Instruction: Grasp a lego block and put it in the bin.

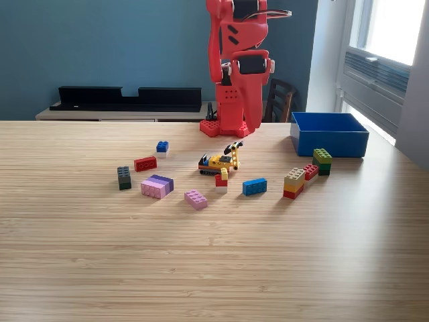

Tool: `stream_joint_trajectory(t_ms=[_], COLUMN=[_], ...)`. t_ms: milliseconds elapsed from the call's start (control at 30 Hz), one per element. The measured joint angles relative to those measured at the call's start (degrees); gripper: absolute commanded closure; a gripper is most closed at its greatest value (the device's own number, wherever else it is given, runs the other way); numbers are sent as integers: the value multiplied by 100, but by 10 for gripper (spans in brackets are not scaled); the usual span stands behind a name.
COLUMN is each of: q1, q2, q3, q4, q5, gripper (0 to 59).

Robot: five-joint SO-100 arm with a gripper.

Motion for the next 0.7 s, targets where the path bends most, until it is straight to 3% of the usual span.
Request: stream_joint_trajectory(t_ms=[167,700], q1=[88,97], q2=[-483,-2575], q3=[-290,-1389], q4=[88,299], q5=[-35,-650], gripper=[343,339])
